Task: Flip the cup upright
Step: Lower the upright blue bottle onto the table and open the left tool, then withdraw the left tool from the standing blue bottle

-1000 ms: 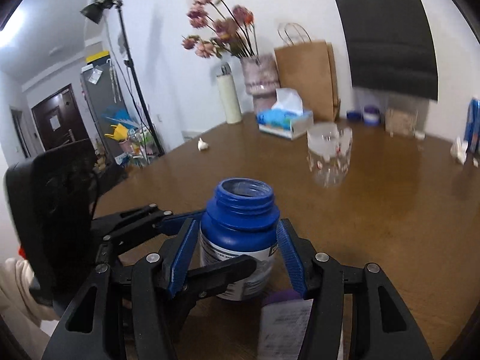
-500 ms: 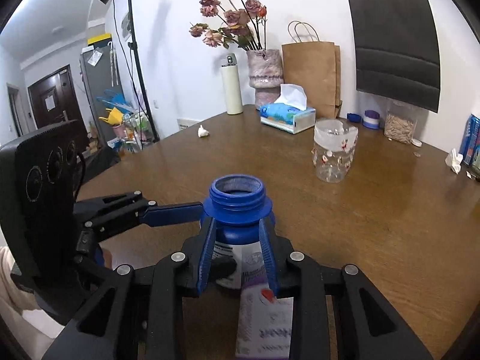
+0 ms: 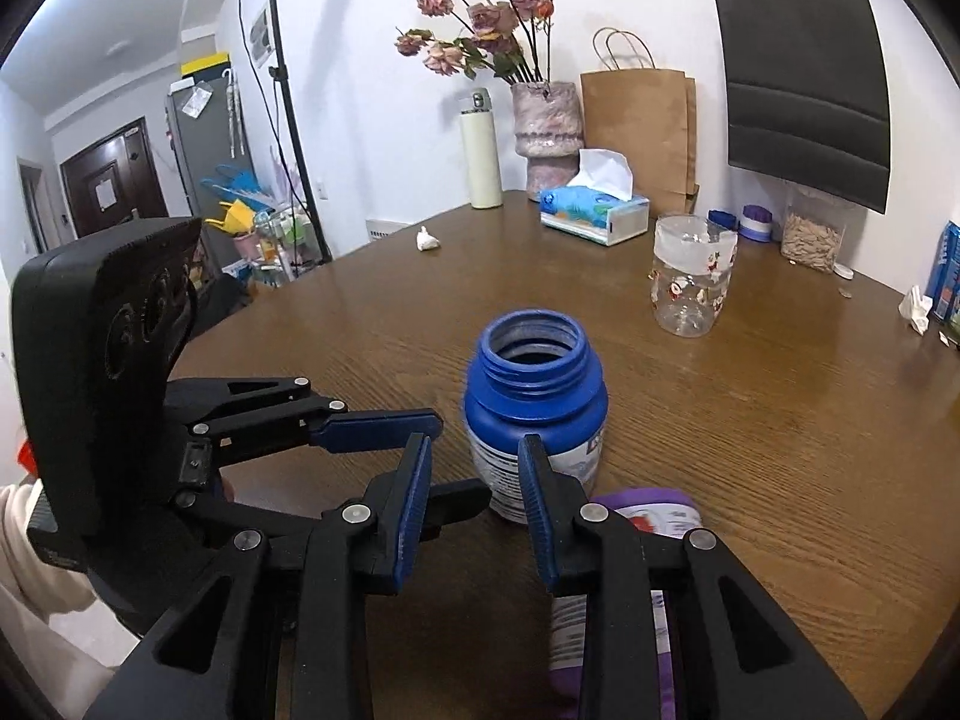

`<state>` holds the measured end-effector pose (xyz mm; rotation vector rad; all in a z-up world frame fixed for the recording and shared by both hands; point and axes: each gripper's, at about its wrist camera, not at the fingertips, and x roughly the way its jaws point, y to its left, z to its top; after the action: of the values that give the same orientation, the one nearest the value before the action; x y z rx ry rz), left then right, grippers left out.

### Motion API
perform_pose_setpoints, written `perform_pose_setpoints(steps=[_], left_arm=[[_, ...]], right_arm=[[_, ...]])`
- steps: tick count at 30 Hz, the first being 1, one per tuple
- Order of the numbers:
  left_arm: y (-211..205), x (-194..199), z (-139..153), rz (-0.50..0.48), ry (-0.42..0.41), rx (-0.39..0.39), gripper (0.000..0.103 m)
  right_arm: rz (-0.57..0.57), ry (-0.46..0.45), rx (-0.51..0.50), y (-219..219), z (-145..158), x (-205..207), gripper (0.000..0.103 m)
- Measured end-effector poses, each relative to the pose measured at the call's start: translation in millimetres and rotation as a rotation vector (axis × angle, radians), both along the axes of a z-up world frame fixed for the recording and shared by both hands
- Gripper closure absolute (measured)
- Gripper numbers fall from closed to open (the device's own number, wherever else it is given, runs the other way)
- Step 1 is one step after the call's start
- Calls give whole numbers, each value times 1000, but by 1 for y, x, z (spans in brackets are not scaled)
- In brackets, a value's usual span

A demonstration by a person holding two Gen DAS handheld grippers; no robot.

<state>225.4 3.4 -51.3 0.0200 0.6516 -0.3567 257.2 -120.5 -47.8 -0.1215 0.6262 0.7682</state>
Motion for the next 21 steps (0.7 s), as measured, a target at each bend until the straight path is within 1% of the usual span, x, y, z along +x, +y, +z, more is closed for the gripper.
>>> perform_pose_setpoints(steps=[3, 4, 5, 6, 7, 8, 9, 11, 15, 18, 21], left_arm=[[5, -9, 7, 35, -17, 4, 43], [7, -13, 10, 40, -24, 0, 40], [12, -19, 14, 55, -37, -2, 33], [15, -24, 18, 75, -51, -2, 26], [19, -29, 21, 101, -66, -4, 22], [23, -33, 24, 138, -81, -1, 11], [29, -38, 27, 191, -95, 4, 4], [39, -50, 33, 291, -132, 4, 0], [49, -70, 41, 395, -159, -5, 0], [55, -83, 47, 433, -160, -42, 0], [56, -94, 52, 446, -162, -54, 0]], right_arm=[[-15, -23, 5, -5, 7, -9, 69], [-28, -30, 4, -7, 9, -11, 68], [-53, -38, 4, -13, 13, -15, 65], [-78, -46, 6, -19, 16, -19, 53], [-99, -50, 7, -24, 19, -21, 30], [-132, -55, 10, -32, 22, -25, 19], [-178, -60, 14, -44, 25, -29, 13], [-245, -57, 26, -63, 29, -37, 13], [-367, -40, 14, -92, 32, -50, 13], [-404, -50, 17, -105, 37, -66, 13], [-415, -76, 26, -108, 44, -83, 13]])
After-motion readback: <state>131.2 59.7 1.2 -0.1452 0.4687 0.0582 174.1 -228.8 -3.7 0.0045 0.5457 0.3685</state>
